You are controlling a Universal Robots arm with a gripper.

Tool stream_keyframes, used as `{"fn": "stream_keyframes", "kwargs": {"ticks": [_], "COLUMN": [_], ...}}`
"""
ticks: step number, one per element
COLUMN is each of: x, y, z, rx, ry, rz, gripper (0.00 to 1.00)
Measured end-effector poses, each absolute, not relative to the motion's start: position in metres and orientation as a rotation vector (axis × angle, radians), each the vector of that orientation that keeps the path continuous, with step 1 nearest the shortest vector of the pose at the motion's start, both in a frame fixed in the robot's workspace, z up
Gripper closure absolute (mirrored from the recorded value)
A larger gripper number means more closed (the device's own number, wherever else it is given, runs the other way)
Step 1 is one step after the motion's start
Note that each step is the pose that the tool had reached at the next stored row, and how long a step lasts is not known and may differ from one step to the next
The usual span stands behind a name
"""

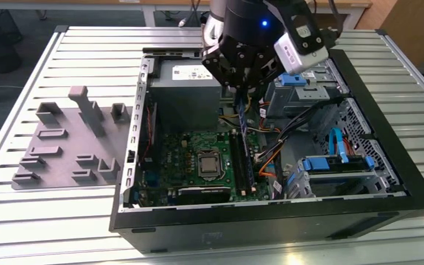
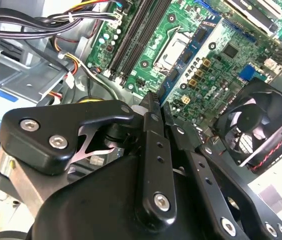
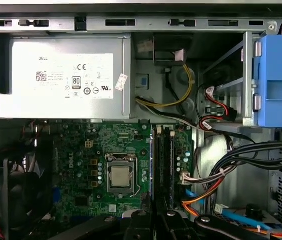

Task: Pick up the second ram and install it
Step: 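Insert the second ram into the second slot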

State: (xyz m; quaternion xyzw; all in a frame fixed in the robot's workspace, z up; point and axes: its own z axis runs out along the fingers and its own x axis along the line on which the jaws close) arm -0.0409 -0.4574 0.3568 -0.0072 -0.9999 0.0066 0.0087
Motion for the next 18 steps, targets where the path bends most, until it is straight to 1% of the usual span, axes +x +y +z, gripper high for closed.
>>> {"fn": "stream_keyframes", "kwargs": {"ticks": [12, 18], "x": [-0.039, -0.039], "y": [-0.458, -0.458], "z": [0.342, 0.341], "rx": [-0.008, -0.008], "ry": [-3.114, -3.114], "rz": [0.023, 0.023], "gripper": [0.86, 0.86]}}
